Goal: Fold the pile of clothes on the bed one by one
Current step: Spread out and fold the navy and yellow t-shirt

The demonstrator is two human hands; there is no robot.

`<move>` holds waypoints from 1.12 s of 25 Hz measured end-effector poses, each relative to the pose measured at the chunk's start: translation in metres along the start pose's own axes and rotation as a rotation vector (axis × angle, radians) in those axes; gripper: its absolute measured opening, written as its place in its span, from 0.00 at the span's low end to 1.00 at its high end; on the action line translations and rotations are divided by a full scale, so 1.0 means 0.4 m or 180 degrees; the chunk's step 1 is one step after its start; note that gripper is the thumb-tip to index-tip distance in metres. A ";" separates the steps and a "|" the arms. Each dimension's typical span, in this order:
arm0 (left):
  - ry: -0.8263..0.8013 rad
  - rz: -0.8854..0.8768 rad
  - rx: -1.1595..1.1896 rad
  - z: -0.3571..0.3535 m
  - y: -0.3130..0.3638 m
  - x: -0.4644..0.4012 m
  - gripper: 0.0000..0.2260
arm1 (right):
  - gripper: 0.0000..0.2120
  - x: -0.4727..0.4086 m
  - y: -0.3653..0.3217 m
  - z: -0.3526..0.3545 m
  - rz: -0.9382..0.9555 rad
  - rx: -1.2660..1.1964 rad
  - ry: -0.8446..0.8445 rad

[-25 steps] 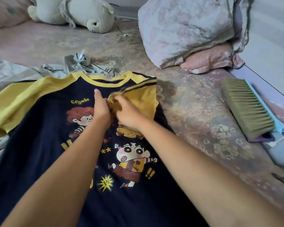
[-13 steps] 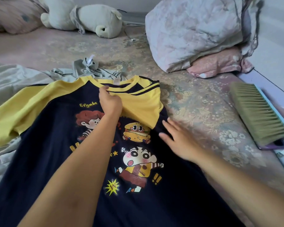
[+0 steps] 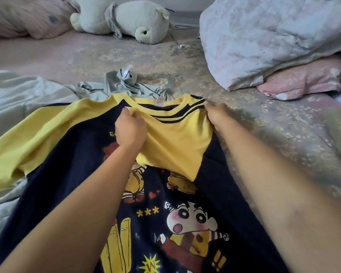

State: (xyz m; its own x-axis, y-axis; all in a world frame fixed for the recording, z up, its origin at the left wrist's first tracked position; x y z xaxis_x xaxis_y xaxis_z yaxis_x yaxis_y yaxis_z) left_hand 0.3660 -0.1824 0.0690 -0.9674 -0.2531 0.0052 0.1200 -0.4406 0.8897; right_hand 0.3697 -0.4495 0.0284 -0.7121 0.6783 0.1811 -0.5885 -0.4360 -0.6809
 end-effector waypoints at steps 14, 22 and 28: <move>-0.0540 -0.0158 0.0454 0.057 -0.051 -0.132 0.11 | 0.15 -0.034 -0.082 0.003 0.0362 0.1257 0.0534; -0.0151 -0.0692 -0.1484 0.000 -0.062 -0.103 0.15 | 0.17 -0.033 -0.057 -0.017 0.0789 0.1941 0.0979; -0.0137 0.0003 -0.0969 -0.007 -0.072 -0.085 0.17 | 0.15 -0.022 -0.054 -0.038 0.0883 0.2187 0.0864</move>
State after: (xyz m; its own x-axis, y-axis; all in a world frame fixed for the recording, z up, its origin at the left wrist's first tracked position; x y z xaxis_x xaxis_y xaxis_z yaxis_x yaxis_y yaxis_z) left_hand 0.3962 -0.1637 0.0420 -0.9751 -0.2196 0.0310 0.1757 -0.6798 0.7121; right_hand 0.3943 -0.4370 0.0309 -0.8013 0.5732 -0.1711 -0.5707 -0.8183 -0.0686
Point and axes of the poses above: each hand's wrist, its own x-axis away from the middle knuckle, its own z-axis out of the back of the hand, y = z × x, the point moved 4 cm from there along -x, towards the middle knuckle, and after that the axes turned 9 degrees about x, right-handed, at the moved point
